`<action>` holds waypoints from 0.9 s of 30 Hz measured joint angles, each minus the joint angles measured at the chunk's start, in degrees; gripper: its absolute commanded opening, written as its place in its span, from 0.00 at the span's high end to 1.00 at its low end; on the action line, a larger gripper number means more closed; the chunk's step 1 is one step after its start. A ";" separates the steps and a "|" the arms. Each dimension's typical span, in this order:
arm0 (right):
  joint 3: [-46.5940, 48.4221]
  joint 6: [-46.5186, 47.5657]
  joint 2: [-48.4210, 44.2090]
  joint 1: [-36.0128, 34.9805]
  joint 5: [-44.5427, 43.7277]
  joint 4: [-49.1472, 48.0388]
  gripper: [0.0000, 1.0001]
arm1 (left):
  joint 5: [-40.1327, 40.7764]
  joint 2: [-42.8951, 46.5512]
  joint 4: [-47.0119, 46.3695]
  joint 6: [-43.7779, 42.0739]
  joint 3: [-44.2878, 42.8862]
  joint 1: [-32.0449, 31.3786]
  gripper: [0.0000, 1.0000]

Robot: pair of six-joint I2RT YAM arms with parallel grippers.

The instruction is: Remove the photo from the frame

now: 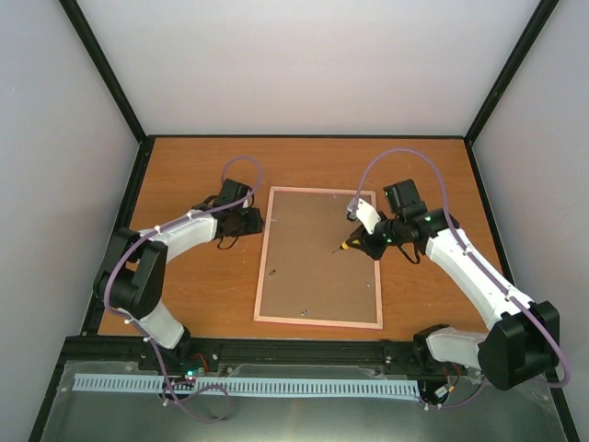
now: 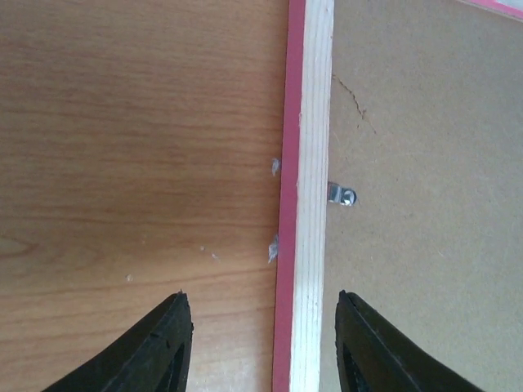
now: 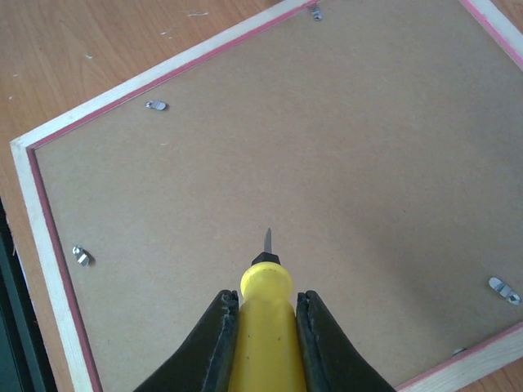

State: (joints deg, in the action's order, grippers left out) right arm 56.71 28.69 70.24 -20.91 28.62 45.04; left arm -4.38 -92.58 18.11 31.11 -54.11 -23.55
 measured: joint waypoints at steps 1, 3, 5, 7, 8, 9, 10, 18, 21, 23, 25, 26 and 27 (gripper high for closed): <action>-0.35 0.31 -0.39 0.00 0.35 -0.26 0.97 | -0.39 -0.72 -0.13 -0.31 -0.48 0.15 0.52; -1.22 0.59 -1.31 0.00 0.85 -0.61 0.97 | -1.22 -1.90 -0.33 -0.68 -1.31 0.35 0.54; -1.70 0.79 -1.75 0.00 1.55 -0.74 0.97 | -2.45 -2.86 -0.57 -0.72 -1.66 0.37 0.55; -1.70 0.92 -1.66 0.00 2.19 -0.98 0.97 | -4.15 -3.37 -0.61 -0.66 -1.68 0.35 0.54; -1.70 1.01 -1.66 0.00 2.34 -1.09 0.97 | -5.05 -3.58 -0.66 -0.63 -1.66 0.35 0.53; -1.70 1.09 -1.66 0.00 2.54 -1.16 0.97 | -5.73 -3.61 -0.79 -0.59 -1.49 0.35 0.52; -1.70 1.11 -1.66 0.00 2.71 -1.16 0.97 | -6.25 -3.58 -1.03 -0.52 -1.16 0.28 0.52; -1.88 1.40 -1.66 0.00 3.34 -1.42 0.97 | -7.87 -0.81 -2.01 0.96 6.40 -2.62 0.52; -2.19 1.57 -1.66 0.00 3.34 -1.49 0.97 | -8.57 0.68 -2.05 1.81 9.18 -5.81 0.53; -2.21 1.64 -1.70 0.00 3.32 -1.46 0.97 | -8.68 2.08 -2.27 2.75 10.43 -8.02 0.53; -2.21 1.75 -1.90 0.00 3.17 -1.38 0.97 | -9.07 3.56 -2.62 3.96 11.87 -9.70 0.52; -2.21 1.77 -2.10 0.00 3.04 -1.29 0.97 | -9.35 4.20 -2.93 4.61 12.50 -10.58 0.52; -2.21 1.77 -2.36 0.00 2.82 -1.20 0.97 | -9.75 4.63 -3.17 5.33 12.92 -11.58 0.52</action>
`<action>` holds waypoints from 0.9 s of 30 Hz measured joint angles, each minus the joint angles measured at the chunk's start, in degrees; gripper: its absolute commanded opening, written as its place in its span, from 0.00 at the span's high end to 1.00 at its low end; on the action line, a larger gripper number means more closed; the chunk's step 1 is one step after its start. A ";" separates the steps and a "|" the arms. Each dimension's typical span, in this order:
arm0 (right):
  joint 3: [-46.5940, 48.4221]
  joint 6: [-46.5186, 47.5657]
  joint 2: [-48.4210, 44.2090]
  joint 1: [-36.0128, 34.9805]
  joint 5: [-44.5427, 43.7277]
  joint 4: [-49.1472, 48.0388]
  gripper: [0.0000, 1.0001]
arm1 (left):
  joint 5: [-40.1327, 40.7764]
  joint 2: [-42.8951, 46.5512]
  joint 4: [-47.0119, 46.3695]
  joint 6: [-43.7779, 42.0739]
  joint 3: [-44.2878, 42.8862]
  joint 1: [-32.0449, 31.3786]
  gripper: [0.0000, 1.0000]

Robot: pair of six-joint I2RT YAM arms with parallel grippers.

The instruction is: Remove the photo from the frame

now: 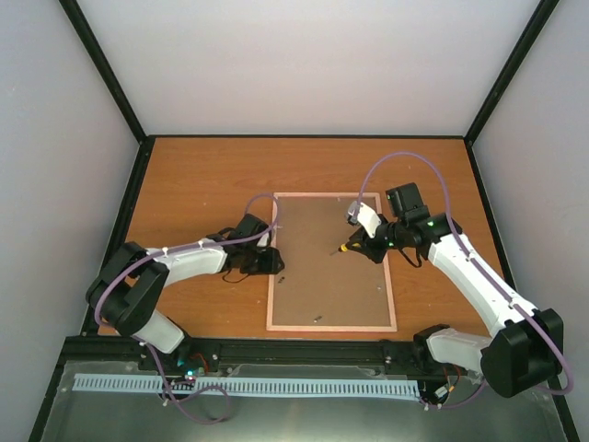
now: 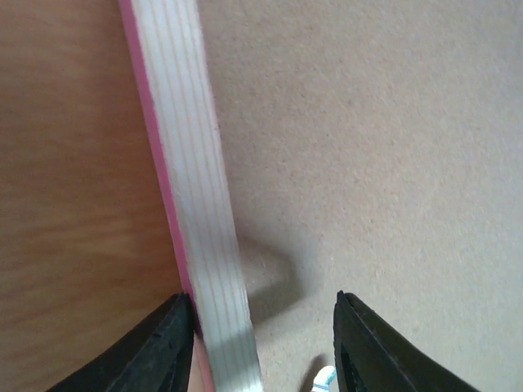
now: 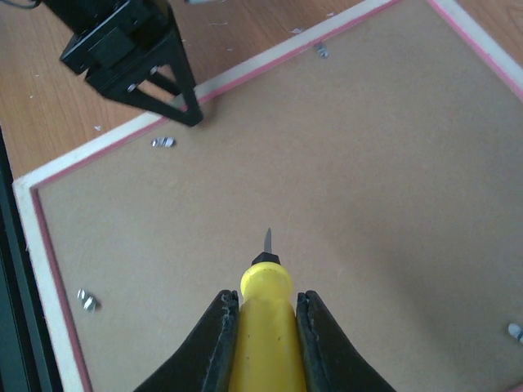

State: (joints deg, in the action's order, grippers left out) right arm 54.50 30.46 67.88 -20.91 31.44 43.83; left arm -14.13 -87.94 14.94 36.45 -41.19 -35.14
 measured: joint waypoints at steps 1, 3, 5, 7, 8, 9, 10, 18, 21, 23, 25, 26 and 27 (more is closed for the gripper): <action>0.00 0.02 -0.24 0.00 -0.24 0.09 0.97 | -0.46 0.15 -0.17 0.61 0.13 -1.14 0.52; 0.00 0.02 -0.66 0.00 -0.85 0.11 0.97 | -1.66 0.04 -0.87 1.64 0.13 -3.65 0.51; 0.00 0.00 -0.79 0.00 -1.09 0.11 0.97 | -2.95 -0.09 -1.36 2.12 -0.26 -5.81 0.50; 0.00 -0.02 -0.79 0.00 -1.25 0.13 0.97 | -2.97 -0.17 -1.03 2.25 -1.29 -6.95 0.50; 0.00 -0.04 -0.79 0.00 -1.29 0.13 0.97 | -2.32 -0.17 -0.55 2.23 -2.10 -7.10 0.50; 0.00 -0.02 -0.79 0.00 -1.29 0.13 0.97 | -0.83 -0.15 0.07 2.23 -3.23 -6.60 0.50; 0.00 -0.04 -0.79 0.00 -1.40 0.11 0.97 | -0.42 -0.15 0.13 2.21 -3.54 -6.29 0.50; 0.00 -0.09 -0.79 0.02 -2.21 0.00 0.97 | 3.91 -2.58 1.33 1.11 -8.72 1.46 0.52; 0.00 -0.07 -0.72 0.04 -3.21 -0.28 0.97 | 3.50 -5.75 0.74 0.46 -11.30 1.27 0.53; 0.42 -0.07 -0.13 0.04 -4.04 -0.33 0.97 | 3.13 -7.65 0.00 0.20 -12.09 1.27 0.54; 1.60 -0.07 1.53 0.04 -4.46 -0.37 0.97 | 2.82 -9.22 -0.28 0.02 -12.24 1.25 0.55; 2.64 -0.07 2.93 0.04 -4.50 -0.37 0.97 | 2.51 -9.97 -0.35 -0.04 -12.24 1.25 0.56; 3.43 -0.09 4.13 0.04 -4.46 -0.42 0.97 | 2.27 -10.47 -0.37 -0.09 -12.24 1.25 0.56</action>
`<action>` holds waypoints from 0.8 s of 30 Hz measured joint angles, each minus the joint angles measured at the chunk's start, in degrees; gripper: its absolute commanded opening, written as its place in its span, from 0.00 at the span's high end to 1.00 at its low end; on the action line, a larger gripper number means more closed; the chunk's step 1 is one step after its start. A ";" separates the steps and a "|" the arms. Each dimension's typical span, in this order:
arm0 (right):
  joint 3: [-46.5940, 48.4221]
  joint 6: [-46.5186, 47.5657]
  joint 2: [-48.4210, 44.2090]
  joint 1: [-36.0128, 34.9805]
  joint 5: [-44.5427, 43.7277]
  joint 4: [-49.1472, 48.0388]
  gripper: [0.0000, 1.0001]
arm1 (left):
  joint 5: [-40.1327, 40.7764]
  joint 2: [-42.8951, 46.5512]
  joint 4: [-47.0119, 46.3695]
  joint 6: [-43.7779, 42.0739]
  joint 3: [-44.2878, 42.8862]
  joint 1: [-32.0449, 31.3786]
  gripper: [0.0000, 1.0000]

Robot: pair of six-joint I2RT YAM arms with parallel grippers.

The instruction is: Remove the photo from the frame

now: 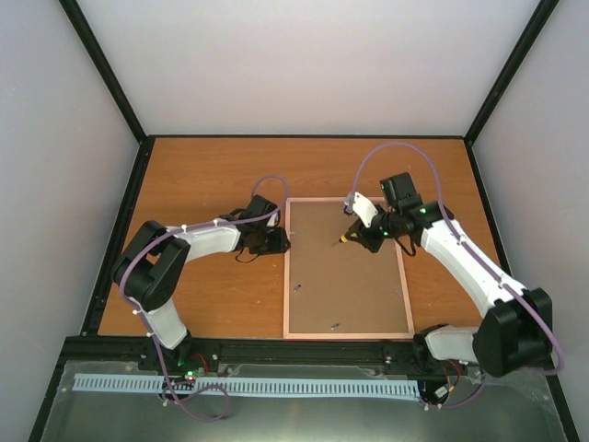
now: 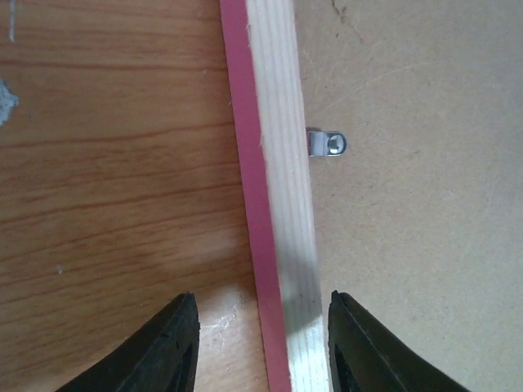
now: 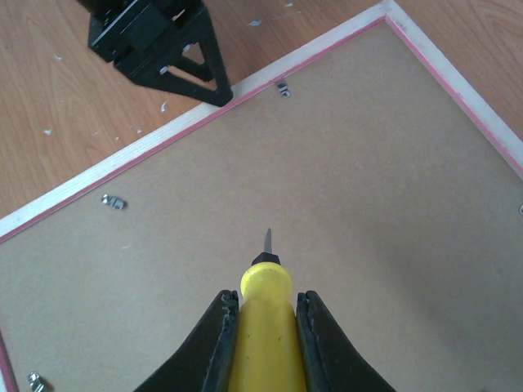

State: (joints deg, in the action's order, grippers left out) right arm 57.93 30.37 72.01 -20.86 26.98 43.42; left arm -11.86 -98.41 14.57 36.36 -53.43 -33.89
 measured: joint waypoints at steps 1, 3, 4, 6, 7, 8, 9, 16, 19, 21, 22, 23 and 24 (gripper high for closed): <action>1.20 -0.02 1.64 0.02 0.13 0.09 0.97 | -0.31 -0.50 0.00 -0.07 0.00 0.00 0.57; 4.00 -0.24 5.25 0.04 0.74 0.13 0.97 | -0.66 -0.74 -0.07 -0.07 0.07 0.00 0.57; 5.79 -0.48 7.39 0.04 1.16 0.09 0.97 | -0.94 -0.74 -0.44 -0.07 0.13 0.02 0.57; 9.22 -0.98 11.50 0.04 2.10 0.04 0.97 | -1.42 -0.74 -1.14 -0.07 0.37 0.00 0.56; 11.45 -1.40 14.14 0.00 2.64 -0.07 0.97 | -1.64 -0.74 -1.51 -0.07 0.63 -0.02 0.55; 13.11 -1.75 16.33 -0.04 3.08 -0.42 0.97 | -1.84 -0.74 -1.90 -0.07 1.03 -0.02 0.54; 14.88 -2.16 18.60 -0.13 3.61 -0.44 0.97 | -2.10 -0.74 -2.34 -0.07 1.55 -0.04 0.54; 25.79 -4.63 32.89 -2.05 5.79 -0.33 0.97 | -2.95 -0.57 -4.42 -0.07 2.99 -0.26 0.60; 28.55 -5.20 36.72 -3.21 7.23 0.31 0.97 | -2.95 -0.57 -4.74 -0.09 3.26 -0.28 0.64; 29.75 -5.44 38.42 -3.80 8.81 0.83 0.97 | -3.02 -0.57 -5.03 -0.07 3.45 -0.28 0.67; 30.23 -5.64 39.10 -4.07 9.42 1.05 0.97 | -3.04 -0.59 -5.20 -0.07 3.52 -0.31 0.68; 30.56 -5.81 39.60 -4.28 9.86 1.18 0.97 | -3.06 -0.59 -5.40 -0.02 3.58 -0.33 0.68; 30.86 -5.88 40.15 -4.50 10.16 1.27 0.97 | -3.13 -0.59 -5.55 -0.04 3.61 -0.35 0.69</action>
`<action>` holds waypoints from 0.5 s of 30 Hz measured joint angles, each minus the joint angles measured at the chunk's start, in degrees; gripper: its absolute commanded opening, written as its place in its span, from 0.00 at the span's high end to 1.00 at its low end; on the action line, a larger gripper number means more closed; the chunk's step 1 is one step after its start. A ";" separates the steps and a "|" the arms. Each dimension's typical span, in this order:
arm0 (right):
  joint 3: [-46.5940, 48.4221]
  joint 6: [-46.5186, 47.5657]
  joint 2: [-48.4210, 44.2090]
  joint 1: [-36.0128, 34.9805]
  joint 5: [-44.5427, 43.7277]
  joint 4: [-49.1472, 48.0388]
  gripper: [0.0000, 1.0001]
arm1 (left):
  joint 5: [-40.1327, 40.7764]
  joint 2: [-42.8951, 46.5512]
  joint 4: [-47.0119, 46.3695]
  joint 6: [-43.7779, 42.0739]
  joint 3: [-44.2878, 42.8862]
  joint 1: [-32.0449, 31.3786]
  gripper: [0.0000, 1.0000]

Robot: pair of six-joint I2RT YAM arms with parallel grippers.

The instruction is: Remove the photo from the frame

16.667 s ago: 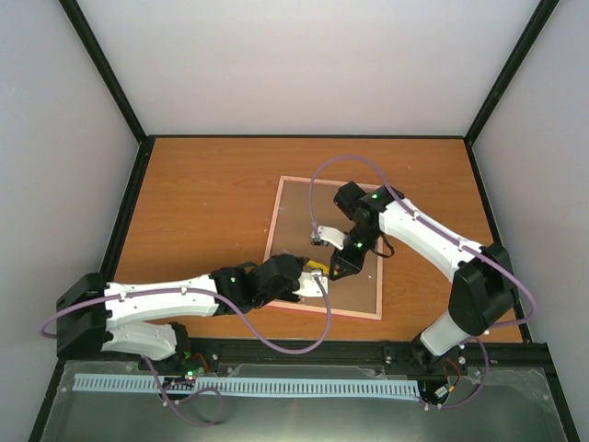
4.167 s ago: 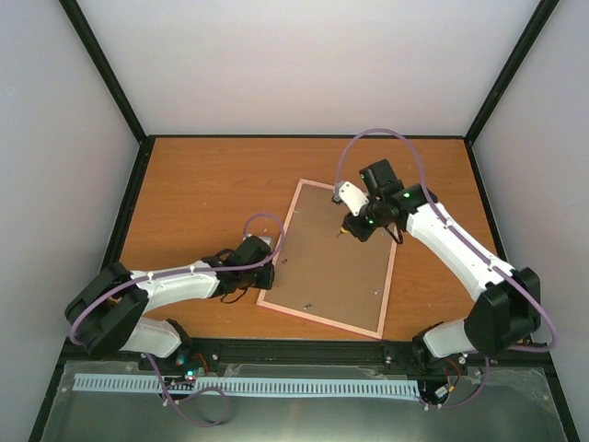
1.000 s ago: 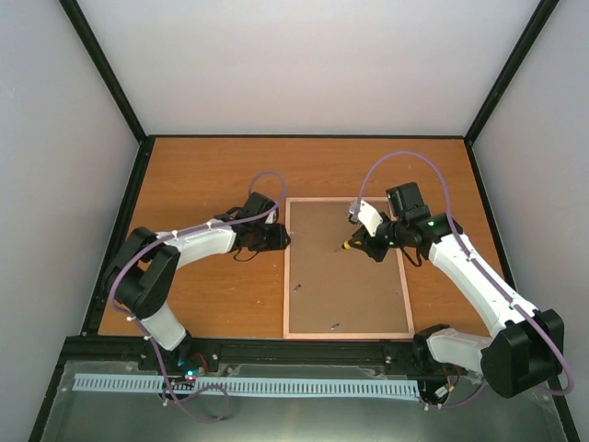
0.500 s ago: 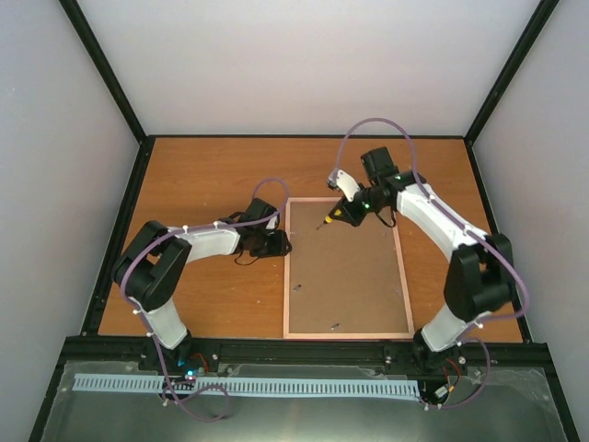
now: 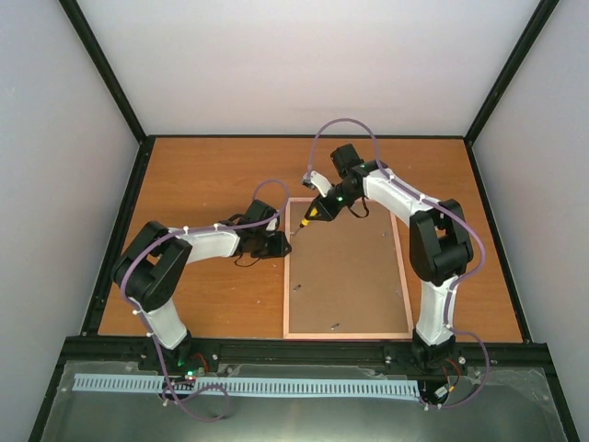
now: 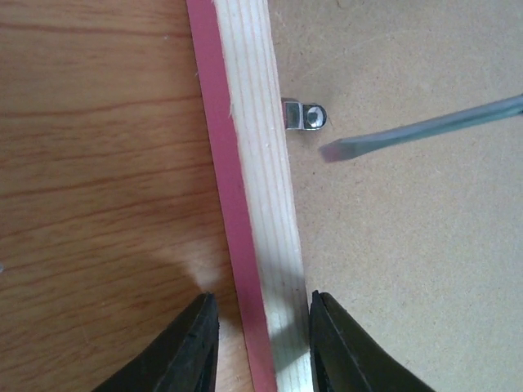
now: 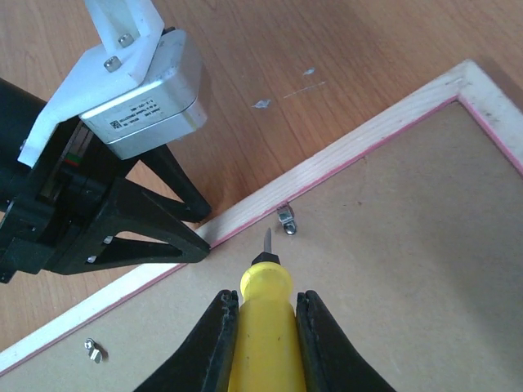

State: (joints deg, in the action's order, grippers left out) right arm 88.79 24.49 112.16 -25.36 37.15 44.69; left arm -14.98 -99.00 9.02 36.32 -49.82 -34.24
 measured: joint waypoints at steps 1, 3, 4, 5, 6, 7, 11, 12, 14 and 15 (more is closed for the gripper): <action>0.20 -0.13 0.44 -0.20 0.26 0.09 0.97 | -0.07 0.00 -0.07 0.00 0.02 0.00 0.70; 0.22 -0.31 0.96 -0.52 0.66 0.17 0.97 | -0.09 0.00 -0.26 0.00 0.07 0.00 0.72; 0.22 -0.42 1.25 -0.70 0.76 0.22 0.97 | -0.09 -0.02 -0.31 0.00 0.07 0.00 0.73; 0.22 -0.57 1.49 -0.90 0.81 0.22 0.97 | -0.11 -0.02 -0.42 0.00 0.09 0.00 0.74; 0.22 -0.74 1.60 -0.98 0.87 0.15 0.97 | -0.13 -0.02 -0.46 0.00 0.09 -0.02 0.76; 0.26 -1.01 1.60 -1.05 0.81 0.09 0.97 | -0.22 -0.04 -0.52 -0.02 0.11 0.00 0.78; 0.39 -2.36 1.62 -1.09 0.09 -0.28 0.97 | -0.52 -0.04 -1.51 -0.02 0.35 0.00 0.83; 0.42 -2.84 1.62 -1.09 -0.28 -0.55 0.97 | -0.50 -0.04 -1.60 0.00 0.39 0.00 0.86; 0.46 -3.78 1.62 -1.09 -0.98 -0.87 0.97 | -0.72 -0.04 -1.73 0.07 0.39 0.00 0.89; 0.52 -4.42 1.62 -1.09 -1.42 -1.01 0.97 | -0.72 -0.04 -1.75 0.15 0.39 0.00 0.91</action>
State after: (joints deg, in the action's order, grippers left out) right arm 89.32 20.08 113.78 -26.46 35.73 43.68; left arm -15.70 -99.04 7.27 36.47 -49.43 -34.24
